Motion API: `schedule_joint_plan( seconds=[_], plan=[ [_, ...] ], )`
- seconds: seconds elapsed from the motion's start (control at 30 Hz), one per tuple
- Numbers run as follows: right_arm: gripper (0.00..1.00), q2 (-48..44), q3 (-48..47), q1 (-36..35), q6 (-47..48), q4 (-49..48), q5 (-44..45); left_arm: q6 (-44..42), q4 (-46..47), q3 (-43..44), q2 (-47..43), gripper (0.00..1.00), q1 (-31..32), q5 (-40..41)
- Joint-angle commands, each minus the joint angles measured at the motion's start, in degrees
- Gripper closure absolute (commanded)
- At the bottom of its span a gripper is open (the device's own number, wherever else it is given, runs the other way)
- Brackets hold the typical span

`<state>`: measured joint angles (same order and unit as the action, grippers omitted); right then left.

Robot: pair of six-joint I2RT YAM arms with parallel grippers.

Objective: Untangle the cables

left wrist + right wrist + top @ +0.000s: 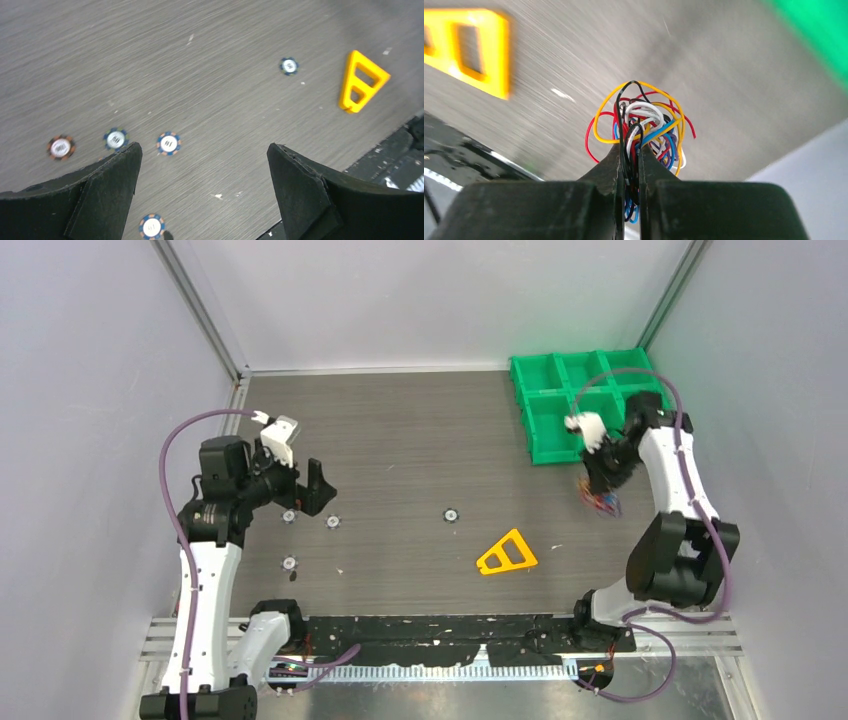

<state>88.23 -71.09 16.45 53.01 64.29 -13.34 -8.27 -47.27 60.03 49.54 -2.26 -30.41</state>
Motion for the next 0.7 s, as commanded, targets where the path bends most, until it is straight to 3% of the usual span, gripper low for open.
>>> schedule_joint_plan(
  seconds=[0.0, 0.1, 0.33, 0.67],
  plan=[
    [0.95, -8.0, -11.8, -16.1, -4.9, 10.5, -23.4, -1.7, 5.5, -0.2, -0.4, 0.01, 0.4, -14.9],
    [0.95, -6.9, -17.8, -25.0, -11.0, 8.1, -32.8, -1.4, 9.8, -2.1, -0.9, 0.01, 1.7, -19.6],
    [0.91, -0.4, -23.5, -42.7, -19.7, -3.5, -42.3, -1.5, 24.2, -8.9, -1.8, 0.03, 17.7, -19.2],
    [0.85, 8.2, -28.8, -54.0, -22.4, -7.5, -50.7, 0.3, 37.1, -8.1, 7.5, 0.09, 32.3, -16.2]
  ],
)
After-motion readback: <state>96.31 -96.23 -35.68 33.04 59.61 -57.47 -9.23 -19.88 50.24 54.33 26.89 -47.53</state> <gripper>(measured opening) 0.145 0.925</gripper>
